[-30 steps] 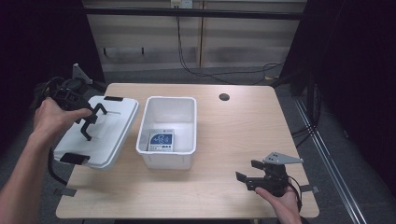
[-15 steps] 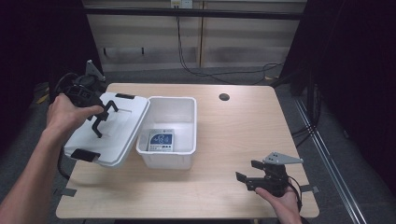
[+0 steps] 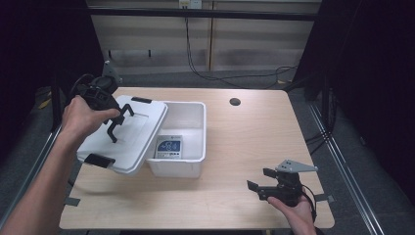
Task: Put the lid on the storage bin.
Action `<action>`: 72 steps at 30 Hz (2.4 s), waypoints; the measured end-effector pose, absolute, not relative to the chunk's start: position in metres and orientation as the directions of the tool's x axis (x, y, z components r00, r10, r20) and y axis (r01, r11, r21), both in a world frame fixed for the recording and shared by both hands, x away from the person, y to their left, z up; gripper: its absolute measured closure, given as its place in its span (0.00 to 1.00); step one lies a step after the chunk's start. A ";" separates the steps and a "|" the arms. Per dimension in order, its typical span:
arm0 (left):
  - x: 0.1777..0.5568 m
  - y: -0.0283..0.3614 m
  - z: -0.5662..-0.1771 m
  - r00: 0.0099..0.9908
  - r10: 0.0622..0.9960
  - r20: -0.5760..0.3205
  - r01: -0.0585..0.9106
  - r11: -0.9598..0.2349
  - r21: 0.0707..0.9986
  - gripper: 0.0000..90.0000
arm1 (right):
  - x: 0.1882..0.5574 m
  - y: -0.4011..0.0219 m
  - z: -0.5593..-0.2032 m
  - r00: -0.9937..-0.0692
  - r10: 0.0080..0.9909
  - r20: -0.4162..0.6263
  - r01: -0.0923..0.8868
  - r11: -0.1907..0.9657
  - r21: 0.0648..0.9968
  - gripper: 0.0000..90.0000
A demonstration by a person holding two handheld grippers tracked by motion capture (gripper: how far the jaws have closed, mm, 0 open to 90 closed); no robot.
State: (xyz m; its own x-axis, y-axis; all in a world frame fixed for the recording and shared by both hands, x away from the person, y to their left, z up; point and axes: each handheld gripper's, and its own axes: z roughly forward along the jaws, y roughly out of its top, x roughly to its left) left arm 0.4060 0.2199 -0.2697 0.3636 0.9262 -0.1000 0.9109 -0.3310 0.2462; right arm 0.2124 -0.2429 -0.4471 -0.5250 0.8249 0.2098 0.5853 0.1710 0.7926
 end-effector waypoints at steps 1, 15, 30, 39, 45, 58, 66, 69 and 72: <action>0.406 0.220 -0.270 0.364 0.926 -0.100 0.911 -0.331 0.246 0.94 | 0.212 -0.243 -0.447 -0.525 0.825 0.210 0.585 0.171 0.793 0.21; 0.408 0.194 -0.267 0.389 0.916 -0.096 0.902 -0.357 0.245 0.94 | 0.212 -0.243 -0.447 -0.525 0.825 0.210 0.585 0.171 0.793 0.21; 0.415 0.168 -0.271 0.380 0.917 -0.122 0.909 -0.345 0.235 0.94 | 0.212 -0.244 -0.446 -0.521 0.828 0.207 0.584 0.170 0.793 0.16; 0.420 0.149 -0.274 0.353 0.926 -0.130 0.921 -0.320 0.222 0.94 | 0.212 -0.243 -0.446 -0.530 0.823 0.204 0.582 0.178 0.793 0.16; 0.422 0.135 -0.276 0.332 0.931 -0.151 0.930 -0.296 0.216 0.94 | 0.213 -0.243 -0.447 -0.526 0.825 0.206 0.587 0.177 0.790 0.16; 0.426 0.132 -0.278 0.142 0.968 -0.208 0.976 -0.101 0.195 0.94 | 0.212 -0.243 -0.447 -0.525 0.823 0.214 0.593 0.174 0.786 0.16; 0.427 0.126 -0.280 0.112 0.965 -0.239 0.979 -0.066 0.192 0.94 | 0.213 -0.243 -0.447 -0.528 0.822 0.213 0.592 0.177 0.786 0.16; 0.427 0.126 -0.280 0.082 0.967 -0.240 0.978 -0.032 0.205 0.94 | 0.213 -0.243 -0.447 -0.527 0.822 0.213 0.593 0.176 0.786 0.16; 0.427 0.124 -0.280 0.068 0.963 -0.260 0.976 -0.010 0.219 0.94 | 0.213 -0.243 -0.447 -0.527 0.822 0.214 0.593 0.176 0.786 0.16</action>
